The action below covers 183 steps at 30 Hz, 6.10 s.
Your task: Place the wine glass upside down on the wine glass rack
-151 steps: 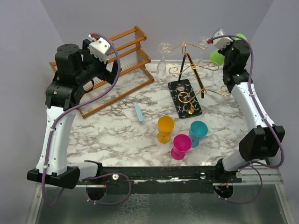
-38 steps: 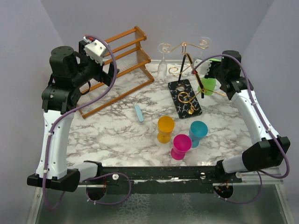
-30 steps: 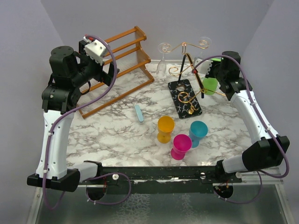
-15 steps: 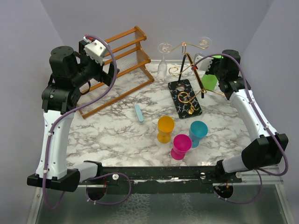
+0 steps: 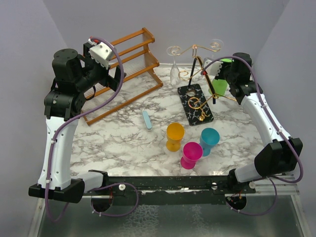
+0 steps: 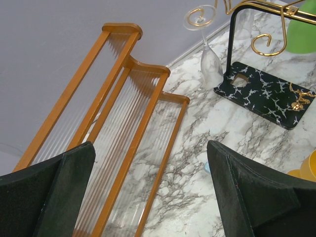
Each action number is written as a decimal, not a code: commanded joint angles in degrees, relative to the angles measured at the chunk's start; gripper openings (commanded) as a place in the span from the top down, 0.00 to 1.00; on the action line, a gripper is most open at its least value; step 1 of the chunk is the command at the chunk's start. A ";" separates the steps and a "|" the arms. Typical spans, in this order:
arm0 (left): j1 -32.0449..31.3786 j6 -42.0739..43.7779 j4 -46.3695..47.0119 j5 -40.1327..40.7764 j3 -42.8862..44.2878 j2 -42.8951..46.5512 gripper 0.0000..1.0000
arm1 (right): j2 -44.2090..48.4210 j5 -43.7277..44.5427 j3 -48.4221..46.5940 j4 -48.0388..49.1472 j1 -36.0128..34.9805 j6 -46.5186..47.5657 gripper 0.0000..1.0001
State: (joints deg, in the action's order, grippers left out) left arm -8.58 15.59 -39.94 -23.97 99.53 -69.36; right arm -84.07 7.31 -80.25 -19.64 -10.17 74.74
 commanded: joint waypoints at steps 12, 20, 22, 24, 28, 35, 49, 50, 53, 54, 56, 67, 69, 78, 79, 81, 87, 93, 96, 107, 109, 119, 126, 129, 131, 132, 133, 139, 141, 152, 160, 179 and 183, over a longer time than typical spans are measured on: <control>0.49 0.60 1.19 -1.03 -0.08 0.81 0.01 | 0.35 -5.26 1.01 -0.74 -0.90 -2.35 0.84; 0.49 0.71 1.17 -1.12 -0.25 1.03 0.01 | 1.15 -6.71 0.80 -2.82 -0.98 -3.41 0.80; 0.48 0.69 1.14 -1.08 -0.29 1.15 0.01 | 1.37 -7.15 0.77 -3.37 -0.99 -3.63 0.79; 0.47 0.78 1.11 -1.09 -0.38 1.24 0.01 | 1.60 -7.30 0.64 -3.73 -0.98 -3.88 0.79; 0.45 0.76 1.08 -1.13 -0.50 1.49 0.01 | 1.94 -7.95 0.44 -4.54 -0.99 -4.21 0.77; 0.47 0.85 1.26 -1.18 -0.95 1.69 0.01 | 2.68 -8.91 0.22 -5.89 -0.99 -4.77 0.70; 0.43 2.12 2.56 -0.98 -4.37 2.12 0.01 | 3.65 -11.96 -1.67 -9.33 -0.99 -6.44 0.66; 0.47 2.21 2.78 -0.96 -4.83 2.15 0.01 | 3.66 -12.46 -2.00 -9.71 -0.94 -6.71 0.66; 0.47 2.48 3.28 -0.91 -6.19 2.13 0.01 | 3.89 -14.00 -2.88 -11.20 -0.99 -7.60 0.65; 0.46 2.45 3.45 -1.00 -6.59 2.20 0.01 | 3.91 -14.41 -3.16 -11.62 -0.99 -7.79 0.64; 0.41 2.56 3.70 -1.28 -7.39 2.21 0.01 | 4.08 -15.19 -3.77 -12.46 -0.99 -8.23 0.64; 0.41 1.52 5.16 -3.95 -10.28 2.14 0.01 | 5.17 -19.79 -5.86 -17.17 -0.98 -11.11 0.61; 0.42 -0.36 6.33 -5.44 -11.52 2.13 0.01 | 5.47 -20.72 -6.17 -17.63 -0.99 -12.08 0.60; 0.34 -13.08 13.58 -17.18 -18.31 1.31 0.04 | 6.52 -23.54 -9.59 -18.42 -0.97 -20.30 0.51; 0.13 -14.71 14.52 -19.28 -18.86 1.05 0.05 | 6.64 -23.52 -9.72 -18.06 -0.98 -21.62 0.49; -0.74 -17.43 16.30 -21.50 -19.88 0.61 0.06 | 7.14 -23.06 -9.55 -16.59 -0.99 -23.90 0.46; -7.22 -18.50 17.14 -20.60 -21.65 -0.57 0.08 | 8.07 -22.84 -9.07 -14.29 0.21 -27.64 0.42; -14.18 -17.33 16.68 -17.39 -25.56 -2.82 0.10 | 9.08 -30.30 -11.53 -12.75 4.36 -36.46 0.37; -17.69 -16.20 16.76 -15.85 -26.49 -4.30 0.12 | 10.15 -34.90 -11.69 -12.87 5.86 -35.70 0.33; -27.83 -10.80 15.50 -6.34 -27.63 -10.29 0.21 | 12.32 -35.82 -9.00 -13.53 7.51 -33.60 0.31; -29.24 -10.06 14.96 -5.57 -27.39 -11.29 0.22 | 12.61 -35.87 -8.88 -13.90 7.69 -33.13 0.31; -33.48 -8.41 14.34 1.12 -27.55 -16.04 0.32 | 12.97 -36.42 -7.71 -14.70 7.80 -31.66 0.30; -35.78 -7.15 13.53 3.00 -27.43 -19.19 0.46 | 13.02 -35.61 -7.13 -14.89 7.82 -30.56 0.30; -36.23 -6.65 13.14 5.22 -26.41 -19.80 0.57 | 13.06 -35.61 -6.84 -15.07 7.80 -30.21 0.30; -36.30 -6.46 12.80 5.35 -26.04 -20.22 0.63 | 13.06 -35.61 -6.55 -15.03 7.80 -29.95 0.30; -36.37 -6.48 12.67 5.24 -25.93 -20.37 0.67 | 13.05 -35.61 -6.36 -15.07 7.80 -29.88 0.30; -36.43 -6.40 12.45 4.98 -25.88 -20.44 0.71 | 13.00 -35.61 -6.25 -15.08 7.79 -29.79 0.30; -36.52 -3.59 9.12 3.42 -24.45 -20.11 0.90 | 12.82 -35.02 -6.53 -15.25 7.80 -29.32 0.30; -36.52 -1.78 7.24 2.83 -23.21 -19.76 0.94 | 12.79 -34.91 -6.51 -15.38 7.80 -29.01 0.30; -36.44 15.32 -12.52 -0.30 -10.98 -16.40 1.00 | 12.36 -35.06 -6.62 -15.63 7.80 -28.47 0.30; -31.85 20.37 -21.57 -2.29 -2.73 -13.75 1.00 | 11.70 -36.48 -7.53 -16.34 7.80 -28.62 0.29; -7.08 7.72 -14.82 -21.11 6.14 -3.78 1.00 | 8.55 -61.96 -16.70 -16.44 7.53 -54.32 0.37; -2.51 1.16 -8.41 -22.06 6.05 -2.10 1.00 | 7.98 -63.45 -15.85 -12.36 6.53 -62.62 0.39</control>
State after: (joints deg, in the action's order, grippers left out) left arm -14.39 25.85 -57.34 -41.36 105.10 -73.63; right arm -75.22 -51.44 -95.64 -37.30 -2.72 24.69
